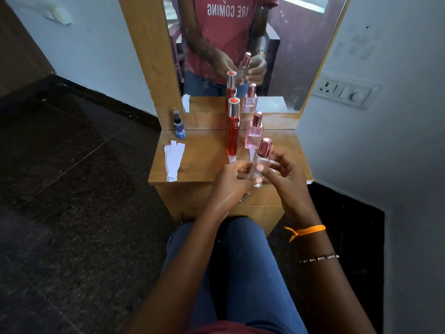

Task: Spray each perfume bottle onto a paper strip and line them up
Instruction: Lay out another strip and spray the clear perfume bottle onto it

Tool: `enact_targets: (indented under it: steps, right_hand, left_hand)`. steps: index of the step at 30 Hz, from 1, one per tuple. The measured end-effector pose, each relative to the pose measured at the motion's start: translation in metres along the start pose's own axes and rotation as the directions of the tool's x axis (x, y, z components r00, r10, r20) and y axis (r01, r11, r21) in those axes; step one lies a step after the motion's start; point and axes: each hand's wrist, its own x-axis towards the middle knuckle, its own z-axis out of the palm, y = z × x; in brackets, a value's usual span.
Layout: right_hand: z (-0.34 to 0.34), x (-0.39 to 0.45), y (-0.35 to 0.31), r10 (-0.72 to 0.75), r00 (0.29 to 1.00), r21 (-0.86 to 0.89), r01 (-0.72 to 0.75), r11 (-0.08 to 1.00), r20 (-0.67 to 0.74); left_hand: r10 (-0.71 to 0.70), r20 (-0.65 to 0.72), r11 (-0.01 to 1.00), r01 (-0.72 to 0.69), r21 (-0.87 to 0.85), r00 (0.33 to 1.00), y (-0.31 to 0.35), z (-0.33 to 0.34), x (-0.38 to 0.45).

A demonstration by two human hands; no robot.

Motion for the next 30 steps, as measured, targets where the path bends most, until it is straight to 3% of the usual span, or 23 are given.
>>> enact_targets:
  steps: [4,12,21,30]
  right_hand:
    - [-0.012,0.003,0.002,0.04,0.998,0.003,-0.04,0.999,0.058]
    - [-0.031,0.046,0.002,0.004,0.99,-0.091,-0.017,0.996,-0.144]
    - [-0.035,0.089,0.017,-0.011,0.993,-0.336,-0.029,0.941,-0.116]
    - [-0.033,0.093,0.026,0.017,0.995,-0.375,-0.052,0.926,-0.095]
  left_hand:
    - [0.017,-0.029,1.0,-0.017,0.025,0.999,0.0,0.005,0.003]
    - [-0.024,-0.078,0.999,0.026,0.019,0.997,0.002,0.0,0.01]
    - [-0.04,-0.085,0.998,0.044,0.047,0.996,0.001,-0.001,0.015]
    - [-0.066,-0.085,0.997,0.07,0.037,0.994,-0.003,-0.001,0.019]
